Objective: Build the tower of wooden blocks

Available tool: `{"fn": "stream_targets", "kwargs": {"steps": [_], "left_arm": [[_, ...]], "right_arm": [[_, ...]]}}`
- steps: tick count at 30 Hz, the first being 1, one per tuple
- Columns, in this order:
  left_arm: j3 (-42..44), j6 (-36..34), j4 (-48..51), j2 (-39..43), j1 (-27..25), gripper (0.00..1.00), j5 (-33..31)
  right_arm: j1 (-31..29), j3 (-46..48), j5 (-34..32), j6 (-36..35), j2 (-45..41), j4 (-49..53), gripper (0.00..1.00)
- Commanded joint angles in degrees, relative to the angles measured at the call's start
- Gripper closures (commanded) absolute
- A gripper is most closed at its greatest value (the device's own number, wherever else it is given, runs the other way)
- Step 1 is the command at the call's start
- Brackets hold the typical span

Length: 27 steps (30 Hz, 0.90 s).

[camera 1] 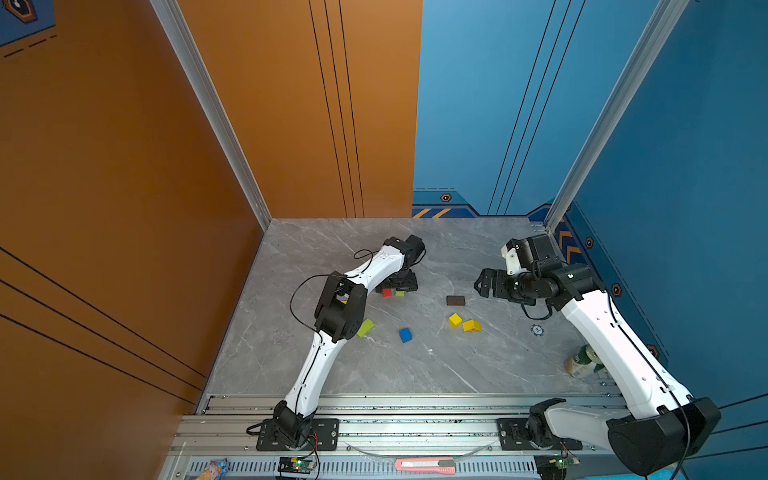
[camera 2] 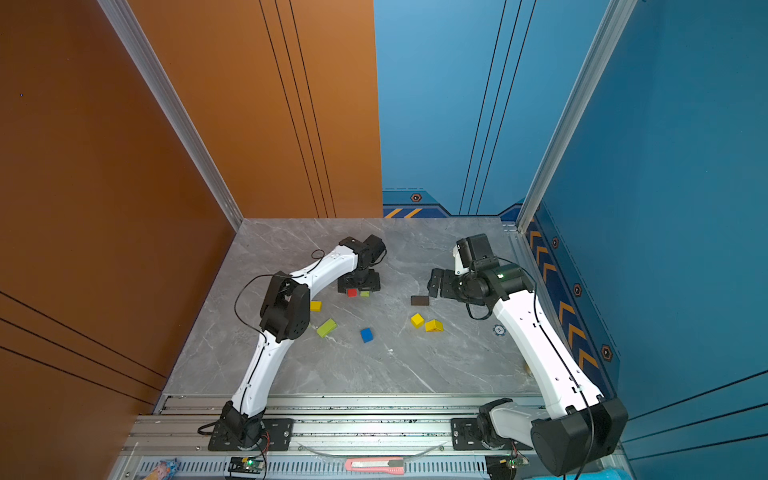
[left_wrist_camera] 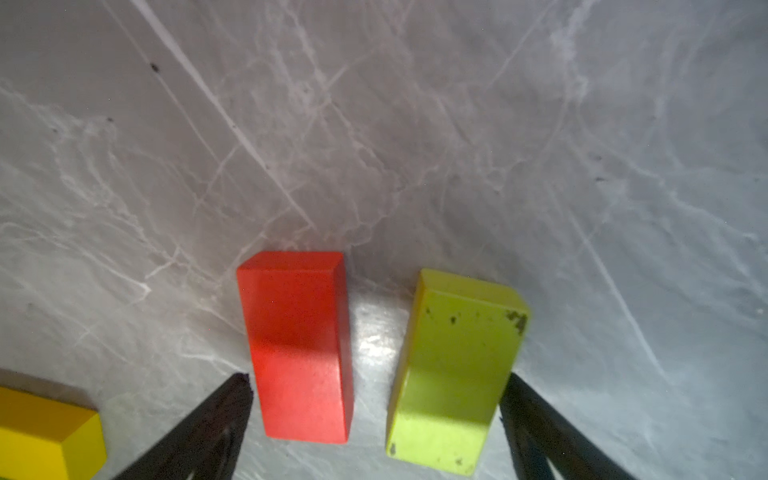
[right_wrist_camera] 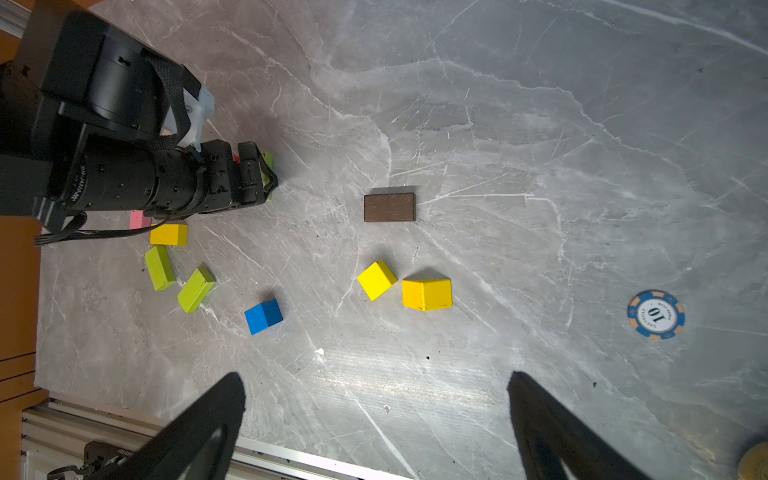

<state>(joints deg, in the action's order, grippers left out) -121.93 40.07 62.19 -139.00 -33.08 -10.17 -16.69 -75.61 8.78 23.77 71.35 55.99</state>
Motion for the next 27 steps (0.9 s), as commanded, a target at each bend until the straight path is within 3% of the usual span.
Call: {"fn": "stream_targets", "kwargs": {"steps": [1, 3, 12, 18, 22, 27], "left_arm": [[-1.5, -0.5, 1.5, -2.0, -0.3, 0.1, 1.1], [-1.8, -0.7, 1.6, -2.0, -0.3, 0.13, 1.0], [-2.2, -1.4, 1.6, -2.9, 0.1, 0.47, 2.6], [-2.0, -2.4, 1.7, -3.0, 0.4, 0.42, 3.2], [-1.7, -2.9, 1.7, -2.4, 0.5, 0.17, 3.3], [-2.3, -3.8, 1.7, -2.0, 0.5, 0.15, 3.5]], "right_arm": [[0.3, -0.1, -0.3, -0.9, 0.5, 1.3, 0.0], [0.3, -0.2, -0.3, -0.9, 0.7, 1.3, 0.0], [0.3, -0.2, -0.1, -0.7, 1.3, 1.0, 0.0], [0.3, -0.2, 0.2, -0.5, 1.7, 0.7, 0.0], [0.3, -0.2, 0.3, -0.3, 2.0, 0.5, 0.0], [0.3, -0.3, 0.5, 0.0, 2.4, 0.1, 0.0]]}}
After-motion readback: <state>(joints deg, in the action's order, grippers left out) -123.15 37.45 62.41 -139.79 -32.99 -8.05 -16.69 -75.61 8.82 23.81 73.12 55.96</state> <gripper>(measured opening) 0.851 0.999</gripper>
